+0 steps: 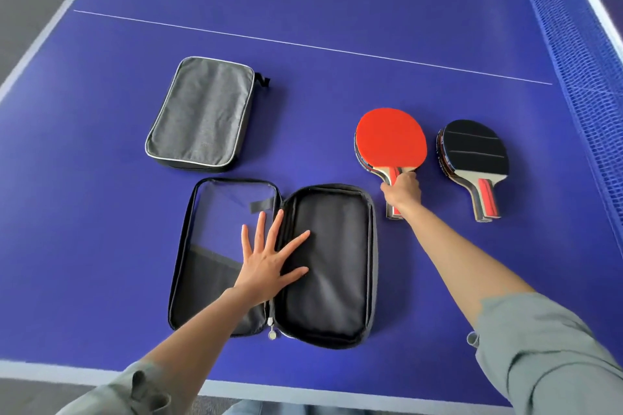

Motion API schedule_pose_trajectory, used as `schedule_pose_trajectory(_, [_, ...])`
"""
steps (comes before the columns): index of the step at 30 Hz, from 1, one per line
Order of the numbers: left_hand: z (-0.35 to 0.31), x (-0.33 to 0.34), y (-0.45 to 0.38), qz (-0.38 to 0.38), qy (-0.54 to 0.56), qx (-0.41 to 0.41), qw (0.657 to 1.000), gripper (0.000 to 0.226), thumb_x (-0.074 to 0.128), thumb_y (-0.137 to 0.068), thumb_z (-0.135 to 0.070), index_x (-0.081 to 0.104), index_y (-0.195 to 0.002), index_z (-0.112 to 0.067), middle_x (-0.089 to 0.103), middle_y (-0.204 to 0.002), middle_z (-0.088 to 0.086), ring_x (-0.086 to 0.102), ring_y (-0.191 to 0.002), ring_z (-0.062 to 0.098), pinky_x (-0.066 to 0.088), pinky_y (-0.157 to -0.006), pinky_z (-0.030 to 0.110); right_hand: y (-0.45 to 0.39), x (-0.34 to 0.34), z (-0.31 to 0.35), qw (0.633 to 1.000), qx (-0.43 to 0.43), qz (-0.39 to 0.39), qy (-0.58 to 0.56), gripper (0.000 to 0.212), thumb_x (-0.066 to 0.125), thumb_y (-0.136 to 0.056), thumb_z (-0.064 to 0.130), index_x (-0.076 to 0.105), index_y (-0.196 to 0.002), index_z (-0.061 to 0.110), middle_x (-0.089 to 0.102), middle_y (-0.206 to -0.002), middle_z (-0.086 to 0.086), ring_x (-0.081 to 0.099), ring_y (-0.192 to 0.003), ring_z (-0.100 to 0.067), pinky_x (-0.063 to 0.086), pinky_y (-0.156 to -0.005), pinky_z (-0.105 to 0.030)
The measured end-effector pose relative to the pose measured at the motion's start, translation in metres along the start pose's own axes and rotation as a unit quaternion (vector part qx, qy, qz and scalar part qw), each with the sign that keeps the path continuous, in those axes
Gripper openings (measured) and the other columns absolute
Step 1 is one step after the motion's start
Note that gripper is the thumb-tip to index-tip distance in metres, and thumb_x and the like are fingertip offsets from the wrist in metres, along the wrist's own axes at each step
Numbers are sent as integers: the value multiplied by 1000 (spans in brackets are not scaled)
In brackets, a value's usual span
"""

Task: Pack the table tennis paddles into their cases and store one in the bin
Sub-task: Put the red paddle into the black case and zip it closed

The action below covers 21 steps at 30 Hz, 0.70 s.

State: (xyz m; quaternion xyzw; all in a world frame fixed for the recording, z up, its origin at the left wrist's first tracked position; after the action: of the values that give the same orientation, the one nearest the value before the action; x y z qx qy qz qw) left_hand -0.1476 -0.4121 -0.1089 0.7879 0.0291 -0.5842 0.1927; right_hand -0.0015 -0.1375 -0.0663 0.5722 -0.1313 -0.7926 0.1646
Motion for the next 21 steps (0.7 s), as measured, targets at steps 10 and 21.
schedule_pose_trajectory(10, [0, 0, -1, 21, 6, -5, 1000, 69, 25, -83, -75, -20, -134, -60, -38, -148, -4, -36, -138, 32, -20, -107, 60, 90, -27, -8, 990, -26, -38, -133, 43, 61, -89, 22, 44, -116, -7, 56, -113, -22, 58, -100, -39, 48, -80, -44])
schedule_pose_trajectory(21, [2, -6, 0, 3, 169, -54, 984, 53, 15, -102, -36, -12, -147, -31, -13, -157, -15, -29, -139, 10, -22, -112, 46, 226, 68, -4, 987, 7, -6, -159, 39, 61, -89, 21, 44, -113, -4, 58, -114, -18, 58, -105, -33, 48, -86, -37])
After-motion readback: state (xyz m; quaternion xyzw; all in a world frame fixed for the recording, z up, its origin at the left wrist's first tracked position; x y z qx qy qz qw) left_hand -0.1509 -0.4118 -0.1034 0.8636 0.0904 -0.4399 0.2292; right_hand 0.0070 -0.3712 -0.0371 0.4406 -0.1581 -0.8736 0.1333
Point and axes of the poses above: each hand's wrist, its own y-axis away from the middle knuckle, its own x-axis out of the palm, z = x × y, the point moved 3 cm from there along -y, towards the middle knuckle
